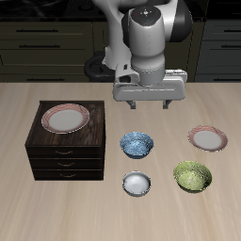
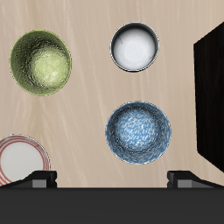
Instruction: Place the blue bowl onto the plate that is on top of the cabinet
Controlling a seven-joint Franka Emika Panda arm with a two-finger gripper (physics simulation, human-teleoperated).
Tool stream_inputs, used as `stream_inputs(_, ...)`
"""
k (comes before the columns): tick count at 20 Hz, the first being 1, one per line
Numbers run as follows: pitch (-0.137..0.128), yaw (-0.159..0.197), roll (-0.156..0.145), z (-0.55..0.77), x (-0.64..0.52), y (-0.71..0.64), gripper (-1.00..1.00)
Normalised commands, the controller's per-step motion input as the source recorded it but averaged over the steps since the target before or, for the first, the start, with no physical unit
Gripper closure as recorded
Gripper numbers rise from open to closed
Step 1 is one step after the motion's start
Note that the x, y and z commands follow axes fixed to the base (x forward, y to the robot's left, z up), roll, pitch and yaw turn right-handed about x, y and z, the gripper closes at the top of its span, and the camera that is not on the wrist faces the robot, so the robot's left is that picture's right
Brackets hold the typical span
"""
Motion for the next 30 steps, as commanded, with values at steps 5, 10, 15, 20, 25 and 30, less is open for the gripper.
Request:
stream_inputs(5, 0.031, -0.001, -0.032, -0.33, 0.05, -0.06, -1.0)
stream_inputs(10, 0.016, 0.0, -0.018, -0.22, 0.04, 0.0, -1.0)
stream_inputs(15, 0.024, -0.004, -0.013, -0.26, 0.04, 0.03, -1.0)
stream_inputs(20, 0.022, 0.001, 0.007, -0.24, 0.01, 0.1, -1.0)
stream_inputs(25, 0.027, -0.005, 0.003, -0.19, 0.03, 0.03, -1.0)
stream_inputs(30, 0.036, -0.003, 0.009, -0.26, 0.03, 0.03, -1.0)
